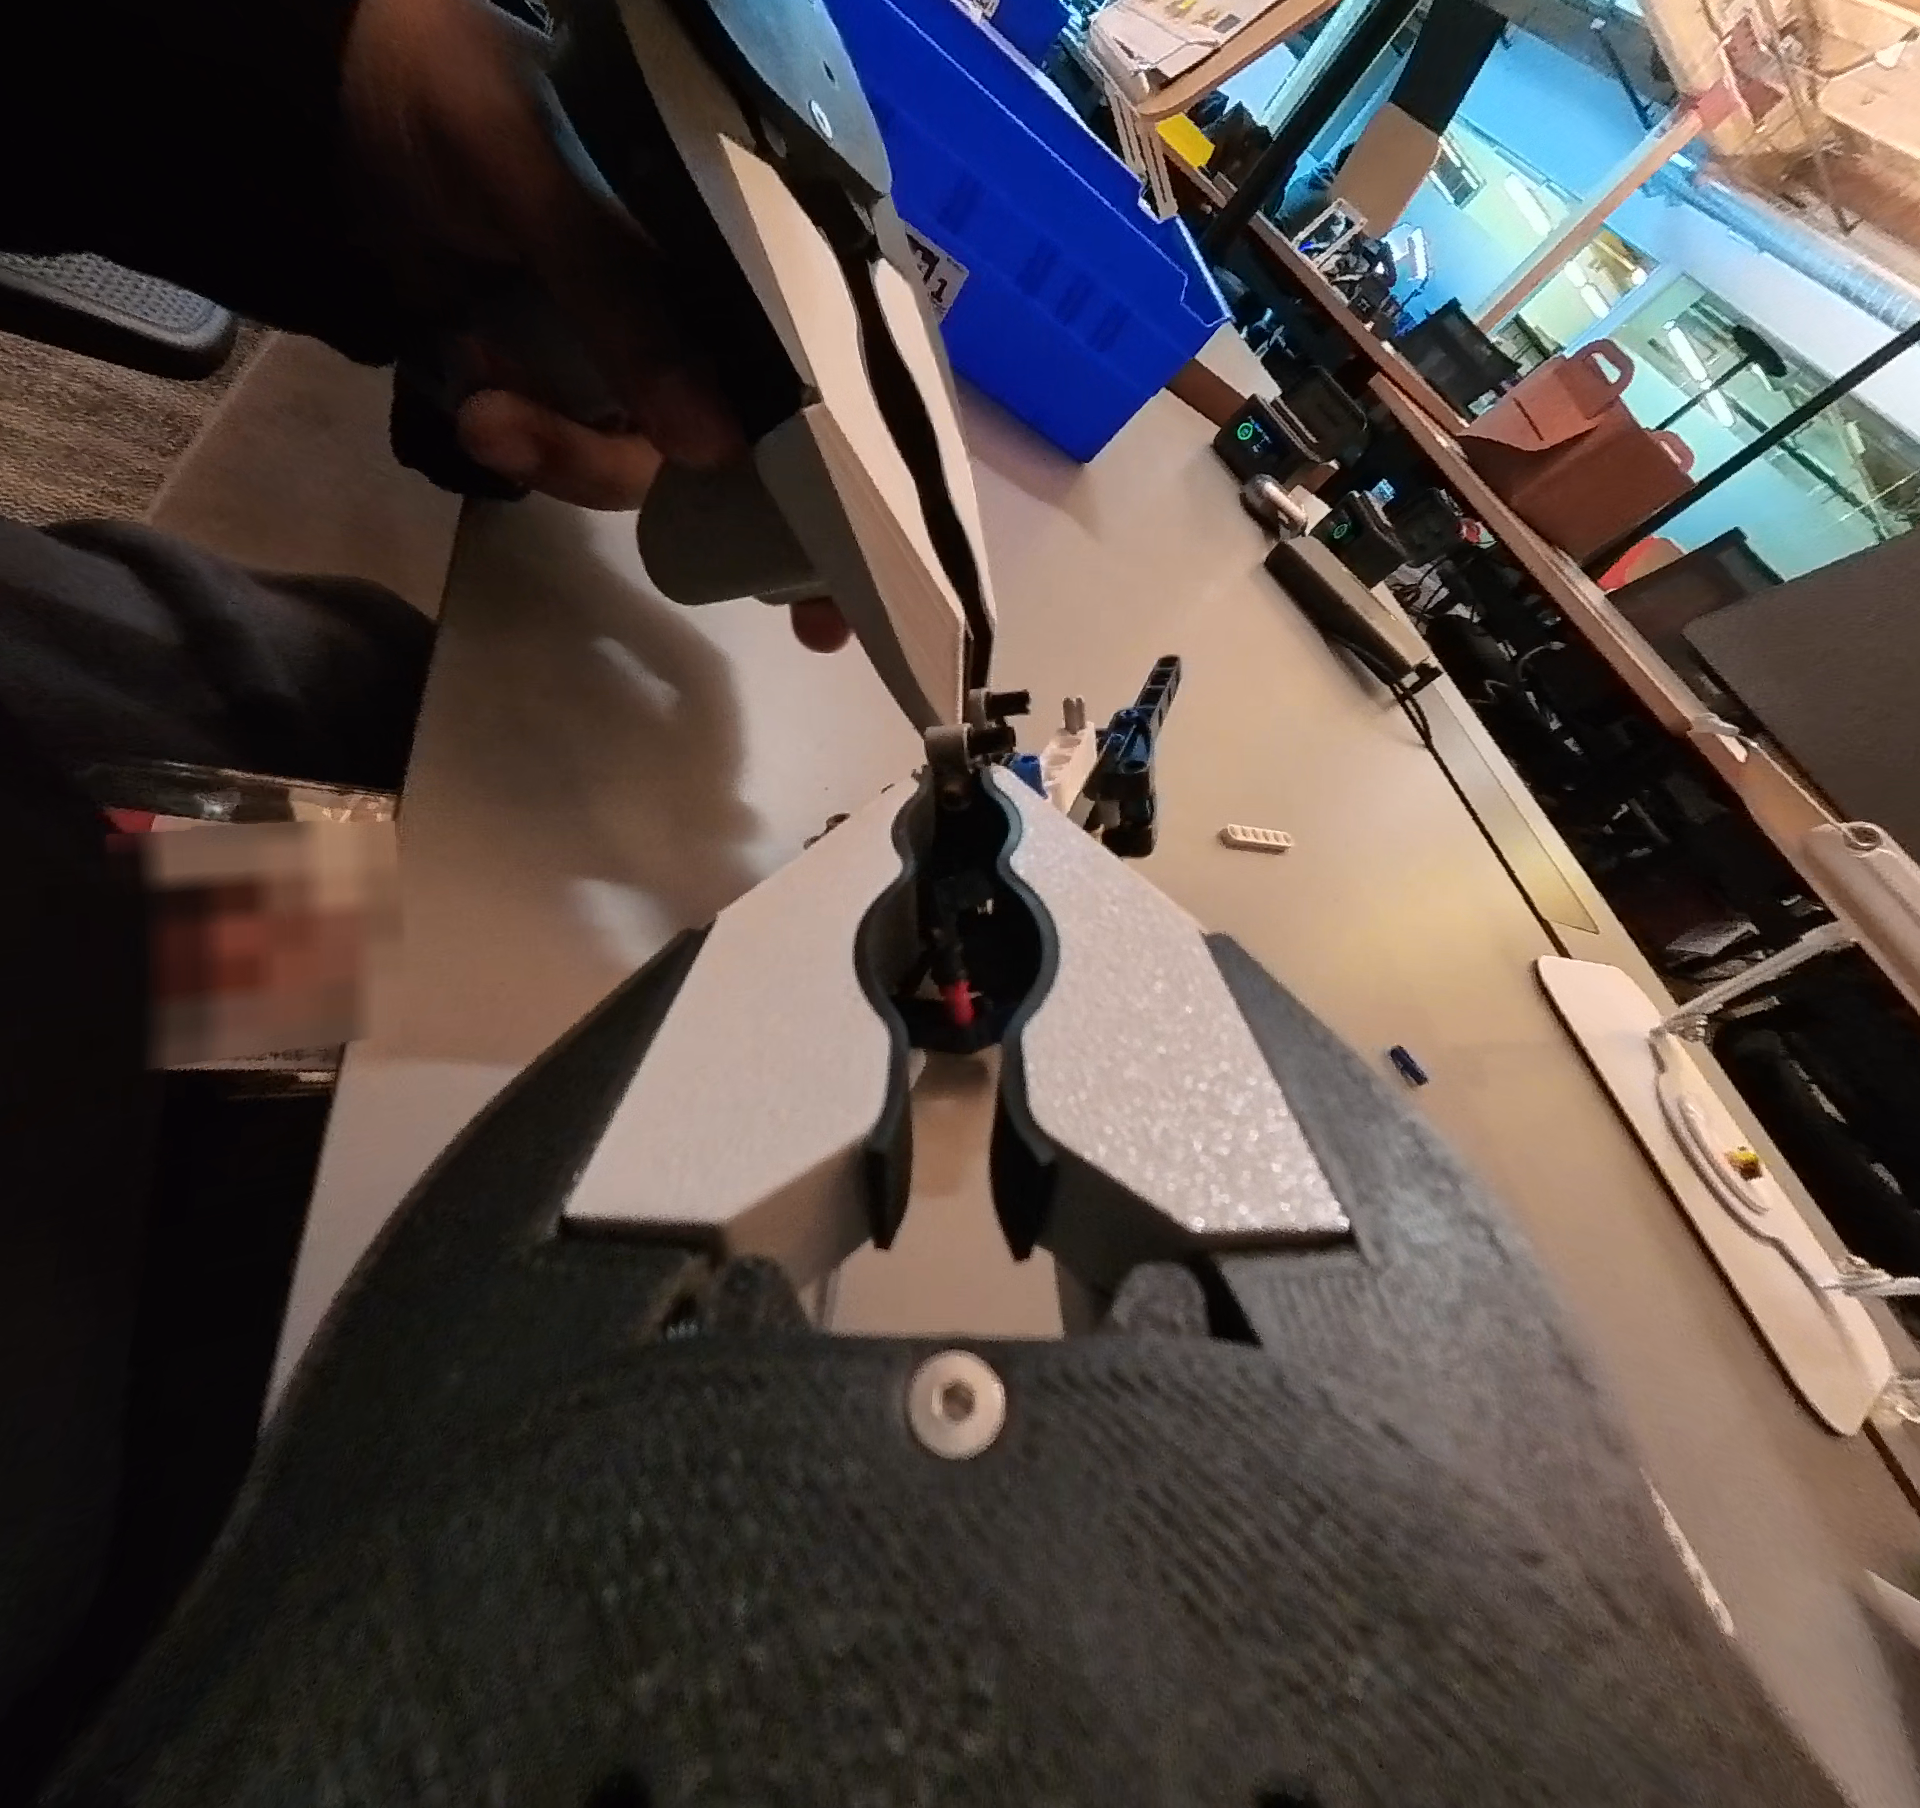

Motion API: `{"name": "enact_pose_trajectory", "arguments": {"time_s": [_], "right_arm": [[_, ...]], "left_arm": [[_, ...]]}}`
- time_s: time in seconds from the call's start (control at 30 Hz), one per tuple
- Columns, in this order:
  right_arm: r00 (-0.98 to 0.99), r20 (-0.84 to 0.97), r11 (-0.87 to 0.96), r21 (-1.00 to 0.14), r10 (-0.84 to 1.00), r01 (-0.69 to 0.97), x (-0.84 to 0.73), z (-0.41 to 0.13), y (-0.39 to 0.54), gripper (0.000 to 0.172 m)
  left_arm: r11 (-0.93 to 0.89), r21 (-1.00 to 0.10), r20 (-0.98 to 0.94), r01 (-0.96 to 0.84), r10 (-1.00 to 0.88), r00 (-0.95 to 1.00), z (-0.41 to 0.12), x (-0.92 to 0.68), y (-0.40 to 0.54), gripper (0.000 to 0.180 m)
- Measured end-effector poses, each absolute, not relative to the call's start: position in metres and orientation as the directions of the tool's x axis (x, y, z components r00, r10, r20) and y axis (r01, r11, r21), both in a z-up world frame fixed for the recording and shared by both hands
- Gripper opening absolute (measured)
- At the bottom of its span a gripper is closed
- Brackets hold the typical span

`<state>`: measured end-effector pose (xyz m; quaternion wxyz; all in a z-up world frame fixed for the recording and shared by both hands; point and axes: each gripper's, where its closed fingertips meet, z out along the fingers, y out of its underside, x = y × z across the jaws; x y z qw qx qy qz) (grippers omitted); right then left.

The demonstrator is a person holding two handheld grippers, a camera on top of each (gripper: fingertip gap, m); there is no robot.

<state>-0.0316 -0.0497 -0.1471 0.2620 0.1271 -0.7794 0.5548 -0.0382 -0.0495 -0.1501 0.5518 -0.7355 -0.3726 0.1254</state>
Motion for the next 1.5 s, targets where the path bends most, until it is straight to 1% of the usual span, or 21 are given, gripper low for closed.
{"name": "enact_pose_trajectory", "arguments": {"time_s": [0.03,0.3,0.6,0.9,1.07,1.33,1.37,1.4,1.43,1.47,1.5], "right_arm": [[-0.830,0.550,0.352,-0.798,0.094,-0.490,-0.032,-0.147,-0.050,0.004],[-0.833,0.547,0.348,-0.799,0.082,-0.490,-0.031,-0.148,-0.050,0.003],[-0.833,0.549,0.347,-0.797,0.076,-0.494,-0.030,-0.148,-0.050,0.003],[-0.838,0.539,0.353,-0.803,0.084,-0.481,-0.032,-0.148,-0.050,0.004],[-0.850,0.520,0.363,-0.810,0.083,-0.460,-0.034,-0.149,-0.050,0.002],[-0.829,0.554,0.392,-0.780,0.070,-0.488,-0.033,-0.153,-0.050,0.001],[-0.839,0.544,0.362,-0.781,-0.006,-0.509,-0.021,-0.155,-0.050,0.000],[-0.854,0.519,0.312,-0.807,-0.033,-0.502,-0.010,-0.149,-0.048,0.000],[-0.863,0.506,0.280,-0.828,0.001,-0.485,-0.009,-0.142,-0.045,0.000],[-0.851,0.524,0.297,-0.819,0.041,-0.490,-0.017,-0.142,-0.040,0.000],[-0.832,0.550,0.332,-0.800,0.072,-0.500,-0.024,-0.145,-0.038,0.000]], "left_arm": [[-0.109,-0.904,0.234,0.414,0.685,0.690,-0.150,-0.039,-0.050,0.006],[-0.053,-0.901,0.275,0.431,0.698,0.661,-0.150,-0.039,-0.050,0.006],[-0.037,-0.896,0.297,0.443,0.692,0.658,-0.150,-0.038,-0.052,0.006],[0.040,-0.854,0.413,0.518,0.656,0.631,-0.149,-0.041,-0.052,0.006],[-0.022,-0.868,0.311,0.496,0.755,0.577,-0.151,-0.046,-0.056,0.005],[-0.072,-0.887,0.215,0.456,0.810,0.546,-0.159,-0.048,-0.060,0.005],[-0.100,-0.887,0.165,0.451,0.844,0.510,-0.161,-0.052,-0.067,0.002],[-0.216,-0.863,-0.049,0.456,0.935,0.351,-0.173,-0.063,-0.110,0.000],[-0.260,-0.838,-0.141,0.480,0.953,0.270,-0.177,-0.064,-0.146,0.000],[-0.103,-0.872,0.037,0.478,0.961,0.275,-0.167,-0.060,-0.150,0.000],[-0.030,-0.876,0.122,0.482,0.952,0.282,-0.159,-0.055,-0.151,0.000]]}}
